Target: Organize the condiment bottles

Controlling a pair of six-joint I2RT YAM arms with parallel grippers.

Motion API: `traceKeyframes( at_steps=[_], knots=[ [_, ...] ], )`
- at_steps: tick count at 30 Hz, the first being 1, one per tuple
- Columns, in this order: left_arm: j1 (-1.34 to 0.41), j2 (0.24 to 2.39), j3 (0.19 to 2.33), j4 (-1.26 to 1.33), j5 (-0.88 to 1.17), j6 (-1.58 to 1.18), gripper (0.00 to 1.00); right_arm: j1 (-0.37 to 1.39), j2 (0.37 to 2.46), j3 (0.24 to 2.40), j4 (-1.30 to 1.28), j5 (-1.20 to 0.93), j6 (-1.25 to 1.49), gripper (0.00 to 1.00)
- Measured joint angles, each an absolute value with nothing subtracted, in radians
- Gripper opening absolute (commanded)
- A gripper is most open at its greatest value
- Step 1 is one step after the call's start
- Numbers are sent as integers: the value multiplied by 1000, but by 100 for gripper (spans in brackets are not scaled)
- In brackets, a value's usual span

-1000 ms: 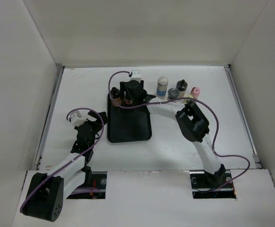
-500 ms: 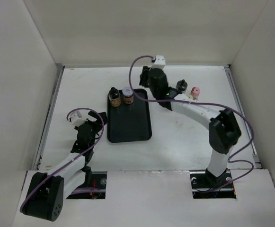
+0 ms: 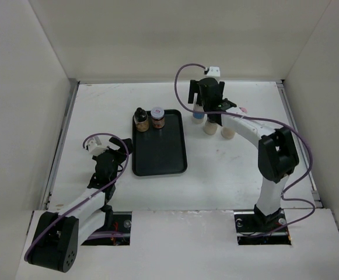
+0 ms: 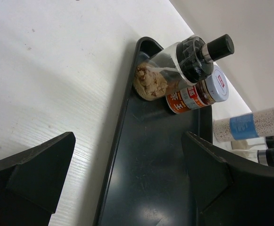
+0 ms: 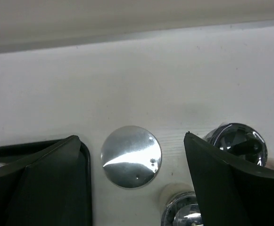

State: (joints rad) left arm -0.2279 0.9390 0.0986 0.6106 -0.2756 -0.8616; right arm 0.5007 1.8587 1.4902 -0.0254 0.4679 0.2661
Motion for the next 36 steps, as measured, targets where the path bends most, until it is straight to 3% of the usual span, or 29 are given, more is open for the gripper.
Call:
traceKeyframes(
  at_steps=[7, 13, 17, 29, 36],
  knots=[
    [-230, 940, 99, 611, -276, -862, 100, 500, 1919, 1500, -68, 430, 257, 85],
    [-230, 940, 99, 611, -276, -861, 100, 499, 1942, 1512, -68, 422, 254, 58],
    [-229, 940, 99, 611, -276, -861, 100, 499, 1942, 1510, -59, 426, 253, 50],
    [-229, 939, 99, 611, -276, -861, 100, 586, 1831, 1460, 38, 476, 213, 48],
    [-223, 939, 99, 611, -274, -861, 100, 689, 1879, 1507, 69, 466, 206, 49]
  ],
)
